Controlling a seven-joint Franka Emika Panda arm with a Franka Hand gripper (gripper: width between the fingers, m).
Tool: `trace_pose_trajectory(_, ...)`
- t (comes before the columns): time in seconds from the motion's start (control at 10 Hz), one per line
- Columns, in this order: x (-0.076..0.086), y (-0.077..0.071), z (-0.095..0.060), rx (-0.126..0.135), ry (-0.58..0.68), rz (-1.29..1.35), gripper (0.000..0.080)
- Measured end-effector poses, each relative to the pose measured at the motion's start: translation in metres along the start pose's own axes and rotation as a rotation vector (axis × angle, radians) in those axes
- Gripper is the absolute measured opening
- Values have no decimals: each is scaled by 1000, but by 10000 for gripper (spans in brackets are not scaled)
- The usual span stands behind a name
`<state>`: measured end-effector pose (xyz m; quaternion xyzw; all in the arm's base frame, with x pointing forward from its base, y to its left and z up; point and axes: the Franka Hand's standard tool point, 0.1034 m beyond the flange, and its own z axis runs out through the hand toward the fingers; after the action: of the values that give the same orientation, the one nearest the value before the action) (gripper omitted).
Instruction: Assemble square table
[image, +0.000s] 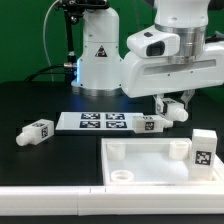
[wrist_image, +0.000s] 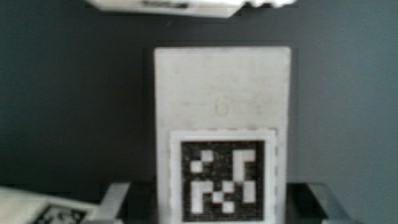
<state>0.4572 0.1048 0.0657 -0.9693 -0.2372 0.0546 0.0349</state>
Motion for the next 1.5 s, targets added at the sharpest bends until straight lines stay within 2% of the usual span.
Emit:
trace_pose_trajectory(0.2, -7, 16, 4, -12, 22, -151, 284)
trace_pose_trajectory(0.5, -10, 21, 4, -27, 6, -344, 284)
trace_pose_trajectory(0.7, -15, 32, 4, -37, -21, -713, 284)
trace_pose_trajectory(0.9, -17, 37, -5, -44, -7, -994, 284)
trace_pose_trajectory(1.2, -22, 44, -3, -56, -40, -1149, 284)
trace_pose_trajectory(1.3, -25, 49, -2, -53, -47, -1250, 284)
trace_pose_trajectory(1.5, -40, 74, 4, -20, -51, -1598, 284)
